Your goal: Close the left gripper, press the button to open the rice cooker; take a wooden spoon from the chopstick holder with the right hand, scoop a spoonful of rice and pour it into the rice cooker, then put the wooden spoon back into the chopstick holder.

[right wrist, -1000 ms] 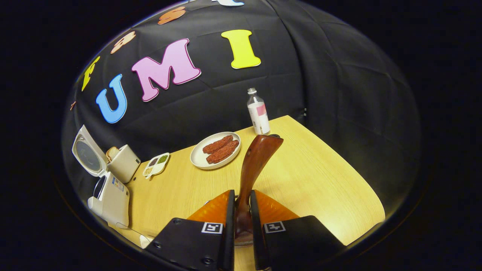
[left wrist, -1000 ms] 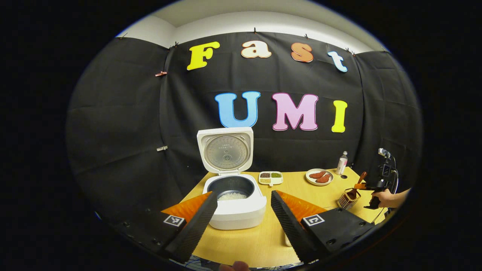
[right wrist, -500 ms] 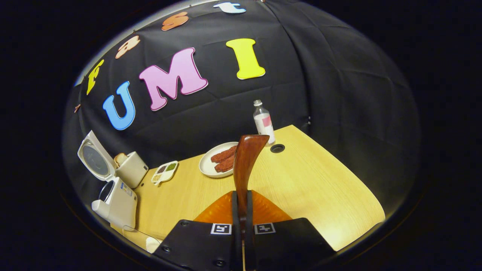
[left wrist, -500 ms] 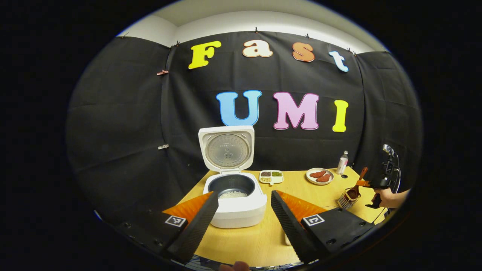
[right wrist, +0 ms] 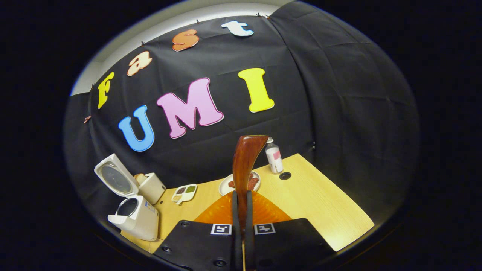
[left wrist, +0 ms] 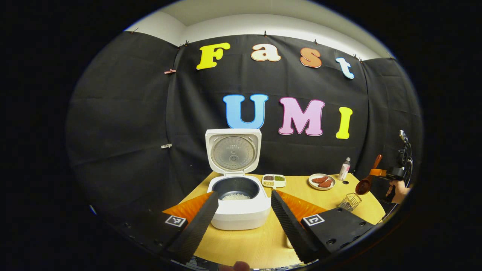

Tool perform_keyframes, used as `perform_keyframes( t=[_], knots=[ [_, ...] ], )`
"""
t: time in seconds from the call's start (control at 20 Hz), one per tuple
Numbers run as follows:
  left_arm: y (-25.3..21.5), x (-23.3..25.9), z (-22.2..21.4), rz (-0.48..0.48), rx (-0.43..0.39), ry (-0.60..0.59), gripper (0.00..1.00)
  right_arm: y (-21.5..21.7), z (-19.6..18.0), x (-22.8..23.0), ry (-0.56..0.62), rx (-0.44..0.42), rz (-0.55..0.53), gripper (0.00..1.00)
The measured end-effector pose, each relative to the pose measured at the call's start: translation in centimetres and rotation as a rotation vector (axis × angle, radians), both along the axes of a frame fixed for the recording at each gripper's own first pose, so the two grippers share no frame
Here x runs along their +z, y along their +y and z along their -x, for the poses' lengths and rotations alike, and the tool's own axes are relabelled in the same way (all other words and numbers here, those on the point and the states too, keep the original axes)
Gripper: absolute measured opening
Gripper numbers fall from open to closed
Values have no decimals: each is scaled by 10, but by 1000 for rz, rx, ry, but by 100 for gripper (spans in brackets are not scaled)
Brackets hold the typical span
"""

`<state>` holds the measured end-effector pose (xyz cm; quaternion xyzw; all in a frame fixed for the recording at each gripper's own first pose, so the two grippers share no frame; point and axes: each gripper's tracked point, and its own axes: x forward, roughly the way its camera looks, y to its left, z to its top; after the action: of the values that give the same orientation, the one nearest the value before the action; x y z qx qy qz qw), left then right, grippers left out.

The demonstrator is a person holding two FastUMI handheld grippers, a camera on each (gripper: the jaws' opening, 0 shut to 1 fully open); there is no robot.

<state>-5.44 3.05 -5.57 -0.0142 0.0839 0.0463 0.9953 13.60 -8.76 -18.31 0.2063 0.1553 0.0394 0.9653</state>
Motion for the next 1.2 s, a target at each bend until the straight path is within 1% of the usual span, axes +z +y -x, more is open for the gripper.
perform_keyframes(
  t=[0.15, 0.4, 0.55, 0.7, 0.8, 0.9, 1.1, 1.2],
  knots=[
    [8, -5, 3, 15, -1, -6, 96, 39, 30, 20, -24, 66, 4, 7],
    [22, -4, 2, 10, 7, -9, 98, 115, 79, 29, -31, 206, 8, 7],
    [23, -3, 1, -1, 3, -18, 97, 154, 105, 14, -10, 291, 87, 7],
    [19, -5, 0, 4, -3, -19, 97, 185, 122, -12, 29, 359, 171, 7],
    [18, -6, 0, 8, -7, -17, 97, 193, 127, -33, 55, 383, 241, 7],
    [19, -7, -1, 4, -13, -20, 97, 197, 131, -53, 83, 389, 296, 7],
    [15, -6, -2, -2, -39, -32, 97, 193, 134, -77, 119, 368, 398, 7],
    [12, -7, -4, -1, -55, -34, 97, 191, 135, -86, 137, 354, 429, 7]
  ],
)
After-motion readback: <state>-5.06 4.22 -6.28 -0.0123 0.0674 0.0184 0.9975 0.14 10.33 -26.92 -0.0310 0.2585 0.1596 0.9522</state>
